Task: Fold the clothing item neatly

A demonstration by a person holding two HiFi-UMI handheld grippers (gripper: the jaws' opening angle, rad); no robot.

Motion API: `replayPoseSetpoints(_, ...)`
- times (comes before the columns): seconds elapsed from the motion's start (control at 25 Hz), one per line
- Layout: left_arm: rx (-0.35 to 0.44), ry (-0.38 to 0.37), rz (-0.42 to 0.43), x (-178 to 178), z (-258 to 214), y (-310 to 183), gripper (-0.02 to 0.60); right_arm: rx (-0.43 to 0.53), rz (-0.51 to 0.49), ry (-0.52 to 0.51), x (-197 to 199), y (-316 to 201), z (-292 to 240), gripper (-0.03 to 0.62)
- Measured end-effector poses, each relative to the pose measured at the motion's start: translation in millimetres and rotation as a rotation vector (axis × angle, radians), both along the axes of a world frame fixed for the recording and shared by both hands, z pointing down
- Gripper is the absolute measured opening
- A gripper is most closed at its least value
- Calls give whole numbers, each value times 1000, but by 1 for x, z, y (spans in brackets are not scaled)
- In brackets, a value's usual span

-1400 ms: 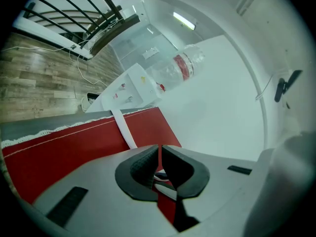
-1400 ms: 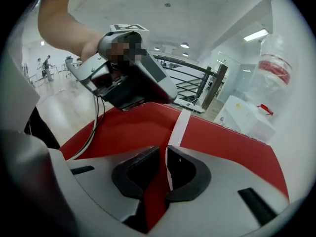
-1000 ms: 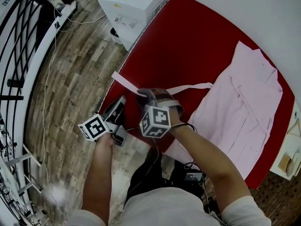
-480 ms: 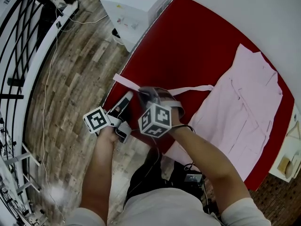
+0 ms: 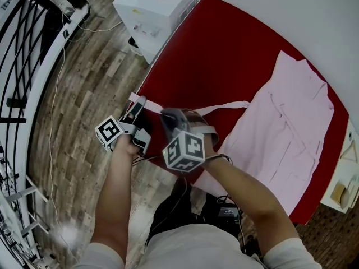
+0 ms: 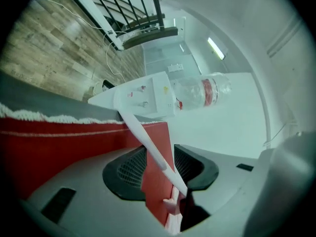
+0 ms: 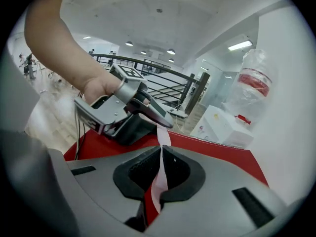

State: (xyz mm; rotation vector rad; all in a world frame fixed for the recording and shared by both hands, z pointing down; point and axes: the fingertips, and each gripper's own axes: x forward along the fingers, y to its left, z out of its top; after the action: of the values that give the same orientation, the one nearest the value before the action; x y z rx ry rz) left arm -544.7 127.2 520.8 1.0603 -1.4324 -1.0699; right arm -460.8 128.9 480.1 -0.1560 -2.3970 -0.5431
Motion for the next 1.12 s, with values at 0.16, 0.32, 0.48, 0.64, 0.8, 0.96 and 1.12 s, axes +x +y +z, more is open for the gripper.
replayPoseSetpoints(0.16, 14, 10, -43, -24, 2, 2, 164, -7, 17, -1, 11, -3, -1, 20)
replayPoseSetpoints(0.32, 3, -20, -37, -35, 1, -1, 144, 11, 13, -2, 22, -3, -3, 21)
replayPoseSetpoints(0.48, -13, -30, 16, -33, 5, -10, 38, 50, -3, -5, 27, -1, -3, 21)
replayPoseSetpoints(0.64, 8, -83, 36, -34, -9, -17, 12, 82, 3, -20, 29, -1, -3, 21)
replayPoseSetpoints(0.8, 108, -291, 9, -44, -67, -29, 12, 66, 30, -64, 36, -6, -12, 41)
replayPoseSetpoints(0.96, 240, -607, 79, -28, -153, -59, 12, 22, 75, -82, 59, -19, -22, 97)
replayPoseSetpoints(1.12, 321, -793, 178, 10, -208, -100, 12, -8, 180, -85, 97, -52, -33, 95)
